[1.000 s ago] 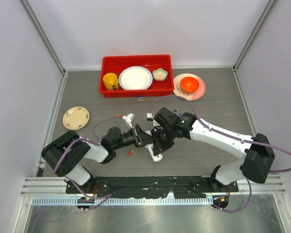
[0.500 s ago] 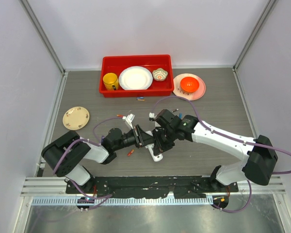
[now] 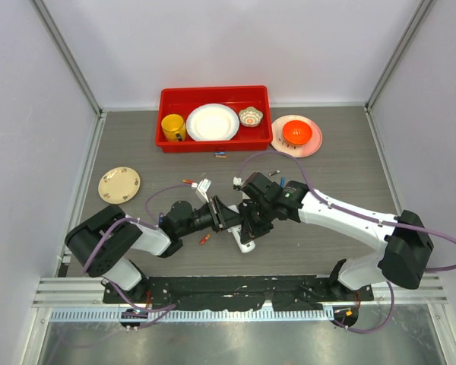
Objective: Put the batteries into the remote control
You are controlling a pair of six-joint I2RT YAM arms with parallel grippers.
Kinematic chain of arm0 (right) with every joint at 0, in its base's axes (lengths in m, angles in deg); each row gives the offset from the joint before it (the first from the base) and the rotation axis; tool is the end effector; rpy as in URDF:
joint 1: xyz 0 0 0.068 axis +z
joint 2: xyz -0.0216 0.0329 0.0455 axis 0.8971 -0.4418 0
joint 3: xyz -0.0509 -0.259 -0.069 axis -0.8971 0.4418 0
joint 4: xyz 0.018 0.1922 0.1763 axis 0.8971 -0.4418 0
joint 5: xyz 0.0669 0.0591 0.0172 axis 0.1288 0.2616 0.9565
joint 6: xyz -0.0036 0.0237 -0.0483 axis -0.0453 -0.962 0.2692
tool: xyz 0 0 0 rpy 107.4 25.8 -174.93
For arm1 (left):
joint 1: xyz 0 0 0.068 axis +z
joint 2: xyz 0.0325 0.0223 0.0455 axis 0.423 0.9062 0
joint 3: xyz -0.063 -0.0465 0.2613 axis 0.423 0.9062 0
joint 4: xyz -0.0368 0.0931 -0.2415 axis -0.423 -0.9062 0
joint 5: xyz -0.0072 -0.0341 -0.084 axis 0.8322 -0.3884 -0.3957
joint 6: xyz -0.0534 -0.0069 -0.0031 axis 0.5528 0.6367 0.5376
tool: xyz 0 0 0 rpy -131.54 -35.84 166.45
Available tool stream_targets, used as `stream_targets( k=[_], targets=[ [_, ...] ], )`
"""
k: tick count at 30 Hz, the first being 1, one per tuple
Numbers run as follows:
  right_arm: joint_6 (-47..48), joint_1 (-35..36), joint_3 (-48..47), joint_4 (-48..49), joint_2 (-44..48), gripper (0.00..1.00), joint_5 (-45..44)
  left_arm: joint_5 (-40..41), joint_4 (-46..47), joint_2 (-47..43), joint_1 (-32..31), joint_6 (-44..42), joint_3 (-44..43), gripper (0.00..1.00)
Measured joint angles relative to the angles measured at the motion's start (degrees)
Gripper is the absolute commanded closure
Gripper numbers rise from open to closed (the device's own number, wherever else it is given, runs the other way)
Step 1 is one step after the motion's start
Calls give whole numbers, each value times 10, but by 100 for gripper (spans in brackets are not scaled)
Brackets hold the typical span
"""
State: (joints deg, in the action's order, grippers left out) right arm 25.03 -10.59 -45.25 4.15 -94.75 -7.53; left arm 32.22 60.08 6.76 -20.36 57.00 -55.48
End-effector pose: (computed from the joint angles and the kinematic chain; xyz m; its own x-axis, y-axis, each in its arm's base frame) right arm 0.1567 0.2249 0.2546 -0.8935 -0.3538 -0.2766 -0.4450 0.7807 0.4388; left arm 0.1688 -0.1900 0.1550 -0.8978 -0.3529 -0.2635 0.2169 0.1665 -0.9619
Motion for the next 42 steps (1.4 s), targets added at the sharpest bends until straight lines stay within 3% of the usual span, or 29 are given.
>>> stream_targets(
  k=[22, 42],
  targets=[
    [34, 3, -35, -47, -30, 88, -4, 6, -5, 0, -7, 3, 0, 100],
    [36, 3, -45, -63, -31, 77, -12, 5, 3, 0, -10, 3, -4, 100]
  ],
)
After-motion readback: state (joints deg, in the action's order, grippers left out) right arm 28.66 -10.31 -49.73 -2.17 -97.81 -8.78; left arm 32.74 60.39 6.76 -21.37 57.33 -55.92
